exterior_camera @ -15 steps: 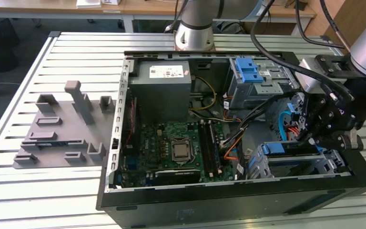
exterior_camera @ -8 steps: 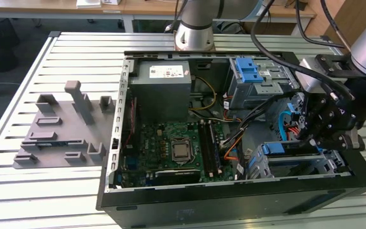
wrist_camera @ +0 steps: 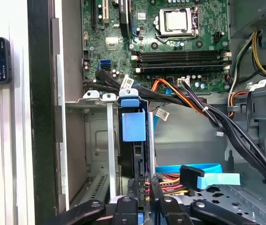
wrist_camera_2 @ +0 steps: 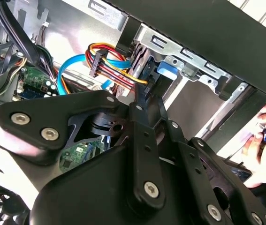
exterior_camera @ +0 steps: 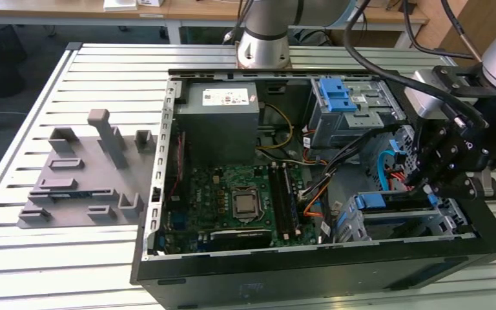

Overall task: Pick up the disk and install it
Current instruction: 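Insert the first disk wire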

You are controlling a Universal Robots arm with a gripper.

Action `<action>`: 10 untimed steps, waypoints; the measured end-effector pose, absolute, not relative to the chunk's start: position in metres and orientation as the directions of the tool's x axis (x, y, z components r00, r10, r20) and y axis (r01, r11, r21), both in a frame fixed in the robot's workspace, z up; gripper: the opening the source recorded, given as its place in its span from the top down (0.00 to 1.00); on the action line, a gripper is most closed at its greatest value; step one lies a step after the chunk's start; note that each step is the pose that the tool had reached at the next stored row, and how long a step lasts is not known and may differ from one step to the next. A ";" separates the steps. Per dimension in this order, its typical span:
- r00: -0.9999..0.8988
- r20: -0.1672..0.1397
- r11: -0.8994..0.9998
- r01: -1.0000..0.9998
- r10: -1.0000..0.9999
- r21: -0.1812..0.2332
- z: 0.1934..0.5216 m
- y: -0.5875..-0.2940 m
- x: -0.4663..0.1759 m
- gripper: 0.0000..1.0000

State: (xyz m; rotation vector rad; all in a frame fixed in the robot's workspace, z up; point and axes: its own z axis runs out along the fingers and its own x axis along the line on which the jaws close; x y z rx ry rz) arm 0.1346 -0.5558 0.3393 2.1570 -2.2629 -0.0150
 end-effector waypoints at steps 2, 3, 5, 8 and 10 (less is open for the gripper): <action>-0.048 0.004 0.048 -0.999 -0.999 0.017 0.340 -0.556 0.135 0.75; -0.048 0.004 0.048 -0.999 -0.999 0.017 0.340 -0.556 0.135 0.75; -0.048 0.004 0.048 -0.999 -0.999 0.017 0.340 -0.556 0.135 0.77; -0.048 0.004 0.048 -0.999 -0.999 0.017 0.341 -0.556 0.135 0.89; -0.048 0.005 0.048 -0.999 -0.999 0.017 0.341 -0.556 0.135 0.89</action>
